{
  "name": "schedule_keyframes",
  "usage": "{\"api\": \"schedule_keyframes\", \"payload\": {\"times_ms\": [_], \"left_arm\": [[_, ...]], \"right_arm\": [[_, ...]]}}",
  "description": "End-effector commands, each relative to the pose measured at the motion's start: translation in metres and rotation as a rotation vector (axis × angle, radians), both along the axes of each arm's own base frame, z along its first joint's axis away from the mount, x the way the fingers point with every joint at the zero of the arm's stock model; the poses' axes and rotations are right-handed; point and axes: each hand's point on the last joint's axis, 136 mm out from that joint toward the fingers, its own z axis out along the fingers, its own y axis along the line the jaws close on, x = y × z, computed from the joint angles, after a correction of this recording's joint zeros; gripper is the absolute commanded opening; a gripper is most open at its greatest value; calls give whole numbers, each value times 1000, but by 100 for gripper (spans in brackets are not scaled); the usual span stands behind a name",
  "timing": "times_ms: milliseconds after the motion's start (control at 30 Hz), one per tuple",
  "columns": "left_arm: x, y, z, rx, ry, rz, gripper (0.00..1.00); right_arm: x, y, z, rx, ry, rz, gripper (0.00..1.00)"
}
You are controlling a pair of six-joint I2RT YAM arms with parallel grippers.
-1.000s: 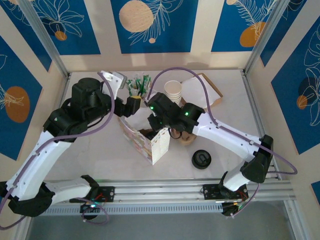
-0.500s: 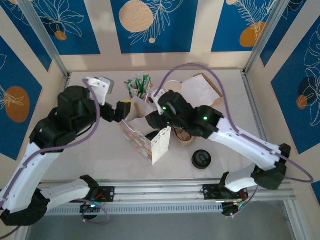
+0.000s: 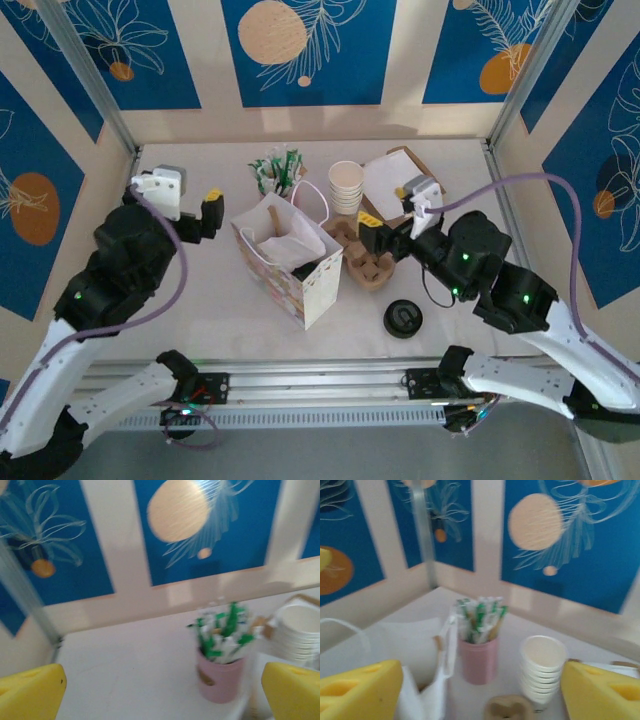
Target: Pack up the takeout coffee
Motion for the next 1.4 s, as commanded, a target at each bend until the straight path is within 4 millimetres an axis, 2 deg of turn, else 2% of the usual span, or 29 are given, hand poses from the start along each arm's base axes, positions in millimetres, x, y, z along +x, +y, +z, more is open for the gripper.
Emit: {"api": "schedule_keyframes", "payload": {"times_ms": [0,100,167,233,300,433,533,633,767,900,967,1133,1367], "left_arm": [[18,45,-11,-15,-3,238,100],[31,72,-39,-116,38,324,100],[41,84,-63,-147,63,359,100],[48,104,-93,-182,107,450,100],[48,123,-124,-216,176,563,100],[63,122,-184,-182,285,550,100],[67,124,-214,-180,256,556,100],[69,124,-232,-179,213,540,100],[72,126,-258,-153,247,549,100],[71,130,-278,-94,304,570,100],[70,133,-280,-83,293,584,100],[76,123,-286,-50,249,493,100],[86,117,-303,-6,241,438,100]], "right_arm": [[21,-39,-9,-38,-84,-175,87],[42,-61,-45,-75,-47,-260,92],[59,-72,-72,-119,-23,-337,100],[76,-84,-103,-126,36,-383,99],[89,-103,-129,-38,114,-443,100],[103,-136,-181,149,225,-468,99],[107,-168,-214,222,261,-583,100],[110,-178,-239,209,291,-603,100],[118,-171,-263,160,352,-563,100],[123,-168,-277,119,375,-542,99],[125,-169,-279,96,364,-541,100],[131,-168,-291,66,360,-526,100],[149,-152,-301,-5,320,-473,100]]}}
